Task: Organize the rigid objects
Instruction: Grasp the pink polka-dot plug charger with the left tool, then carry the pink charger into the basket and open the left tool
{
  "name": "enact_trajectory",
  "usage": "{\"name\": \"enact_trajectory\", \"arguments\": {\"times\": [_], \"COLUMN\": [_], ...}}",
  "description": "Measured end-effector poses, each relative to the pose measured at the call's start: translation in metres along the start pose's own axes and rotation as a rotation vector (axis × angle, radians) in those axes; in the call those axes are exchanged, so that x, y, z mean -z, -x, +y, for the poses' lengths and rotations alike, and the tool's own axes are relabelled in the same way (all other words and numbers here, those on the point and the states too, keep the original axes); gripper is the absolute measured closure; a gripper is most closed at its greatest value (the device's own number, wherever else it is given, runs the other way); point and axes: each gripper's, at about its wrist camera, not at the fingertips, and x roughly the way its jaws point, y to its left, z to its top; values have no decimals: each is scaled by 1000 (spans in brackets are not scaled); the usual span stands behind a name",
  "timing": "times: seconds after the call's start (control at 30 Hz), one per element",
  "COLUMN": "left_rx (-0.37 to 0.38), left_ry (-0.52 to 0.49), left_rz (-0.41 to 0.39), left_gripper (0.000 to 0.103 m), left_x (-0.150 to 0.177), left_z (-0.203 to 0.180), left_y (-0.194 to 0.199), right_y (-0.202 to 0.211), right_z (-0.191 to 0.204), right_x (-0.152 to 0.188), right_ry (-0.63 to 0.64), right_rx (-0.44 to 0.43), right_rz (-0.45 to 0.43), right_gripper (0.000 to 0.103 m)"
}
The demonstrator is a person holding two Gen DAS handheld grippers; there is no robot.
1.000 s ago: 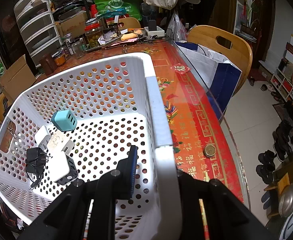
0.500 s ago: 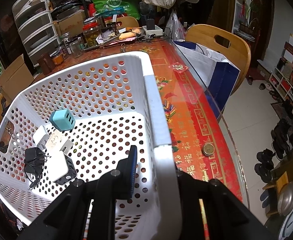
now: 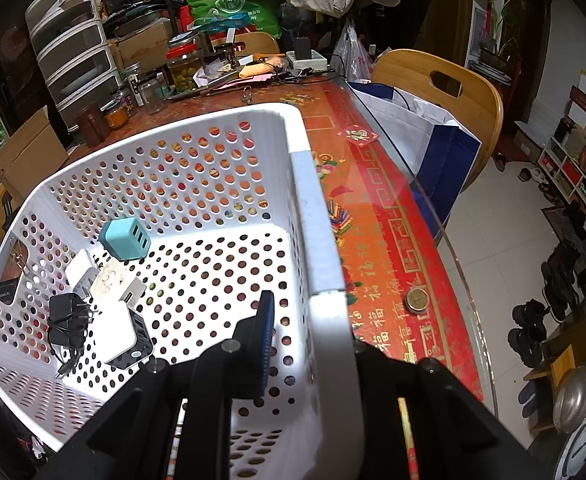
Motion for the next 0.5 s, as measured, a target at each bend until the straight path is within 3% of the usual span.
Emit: {"name": "enact_trajectory", "arguments": {"times": [0.1,0.27,0.5], "left_rx": [-34,-30,-16], "left_ry": [-26,-33,-126], "left_rz": [-43,-87,-176], "left_gripper": [59,59,59], "left_x": [-7,-28,-51], "left_z": [-7,-18,-63], "left_y": [12,43,100], "right_y": [0,1,1], "right_z": [1,1,-1], "right_x": [0,0,0], "right_ry": [3,5,5], "right_rx": [-3,-6,-11], "right_rz": [-1,-5,-10], "right_gripper": [85,85,85]}}
